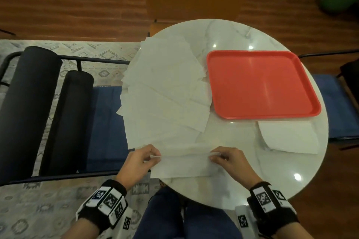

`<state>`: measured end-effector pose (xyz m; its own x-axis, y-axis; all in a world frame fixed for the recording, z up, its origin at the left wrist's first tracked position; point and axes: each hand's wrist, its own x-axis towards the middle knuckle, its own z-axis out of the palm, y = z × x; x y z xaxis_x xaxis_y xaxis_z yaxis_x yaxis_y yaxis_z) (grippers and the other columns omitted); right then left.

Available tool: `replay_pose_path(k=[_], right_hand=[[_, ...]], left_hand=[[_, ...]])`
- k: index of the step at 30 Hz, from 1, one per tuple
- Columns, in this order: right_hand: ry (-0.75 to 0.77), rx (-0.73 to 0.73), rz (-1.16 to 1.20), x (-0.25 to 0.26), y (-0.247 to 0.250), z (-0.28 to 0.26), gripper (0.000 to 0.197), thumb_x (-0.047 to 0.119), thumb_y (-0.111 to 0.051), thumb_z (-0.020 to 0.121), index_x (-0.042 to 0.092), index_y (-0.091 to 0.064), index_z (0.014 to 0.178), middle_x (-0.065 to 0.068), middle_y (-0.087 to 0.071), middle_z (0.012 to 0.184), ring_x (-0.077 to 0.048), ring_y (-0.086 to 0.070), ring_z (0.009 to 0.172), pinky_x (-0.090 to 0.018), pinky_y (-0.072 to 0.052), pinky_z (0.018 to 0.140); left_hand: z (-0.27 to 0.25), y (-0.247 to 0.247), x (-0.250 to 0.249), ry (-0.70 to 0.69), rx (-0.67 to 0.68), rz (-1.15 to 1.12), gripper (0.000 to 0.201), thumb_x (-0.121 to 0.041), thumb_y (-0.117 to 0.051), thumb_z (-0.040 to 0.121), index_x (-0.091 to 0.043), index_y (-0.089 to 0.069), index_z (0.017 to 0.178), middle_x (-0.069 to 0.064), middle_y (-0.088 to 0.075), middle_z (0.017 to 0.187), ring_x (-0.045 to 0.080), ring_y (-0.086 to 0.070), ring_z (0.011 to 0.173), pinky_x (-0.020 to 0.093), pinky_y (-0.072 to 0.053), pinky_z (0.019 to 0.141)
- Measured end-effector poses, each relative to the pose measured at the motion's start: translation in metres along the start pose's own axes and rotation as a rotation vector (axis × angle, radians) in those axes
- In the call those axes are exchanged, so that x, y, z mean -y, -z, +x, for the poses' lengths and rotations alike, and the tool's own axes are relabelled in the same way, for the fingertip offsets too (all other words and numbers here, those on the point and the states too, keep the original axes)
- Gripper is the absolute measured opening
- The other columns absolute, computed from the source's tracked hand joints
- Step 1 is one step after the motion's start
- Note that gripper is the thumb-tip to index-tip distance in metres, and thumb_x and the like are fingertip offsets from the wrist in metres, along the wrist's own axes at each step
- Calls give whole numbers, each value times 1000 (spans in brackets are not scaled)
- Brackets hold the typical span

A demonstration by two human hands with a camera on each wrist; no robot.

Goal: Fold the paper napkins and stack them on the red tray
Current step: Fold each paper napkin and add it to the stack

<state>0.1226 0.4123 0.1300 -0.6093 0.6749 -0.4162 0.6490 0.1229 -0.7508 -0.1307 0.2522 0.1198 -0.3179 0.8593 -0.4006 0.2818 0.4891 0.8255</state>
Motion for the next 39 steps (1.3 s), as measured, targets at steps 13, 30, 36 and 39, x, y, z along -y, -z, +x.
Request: replay_pose_path(k=[13,30,36,39], right_hand=[[-118,-232,-389,10,-6,28,28,22,-58,90,20,-55,119,-3,-60,106,-22,-57,99,-42,-44,89],[339,176,-860,-36,-94,-24,57,46,-7,101,19,-8,151,0,-10,159,-19,-10,146,-44,-2,113],[268,30,-811,-63,-55,-33,54,44,-11,101,20,-27,148,0,-22,156,-16,-20,144,-40,6,115],[449,-175,-826,-60,-55,-30,35,31,-42,95,14,-65,116,-5,-62,129,-22,-56,122,-46,-29,103]], left_hand=[[1,-13,-1,101,-369,365,57,-36,-67,82,-21,-43,131,5,-44,121,23,-48,108,44,-42,95],[-19,-77,57,-181,-17,884,78,-66,-13,92,-16,-4,152,1,-3,160,13,-3,146,59,2,112],[-21,-75,56,-180,-1,911,83,-70,-5,89,-17,-6,152,1,-5,160,13,-6,146,61,3,110],[-24,-77,49,-178,-25,949,84,-70,-9,90,-12,-17,150,5,-17,158,18,-22,144,64,-2,108]])
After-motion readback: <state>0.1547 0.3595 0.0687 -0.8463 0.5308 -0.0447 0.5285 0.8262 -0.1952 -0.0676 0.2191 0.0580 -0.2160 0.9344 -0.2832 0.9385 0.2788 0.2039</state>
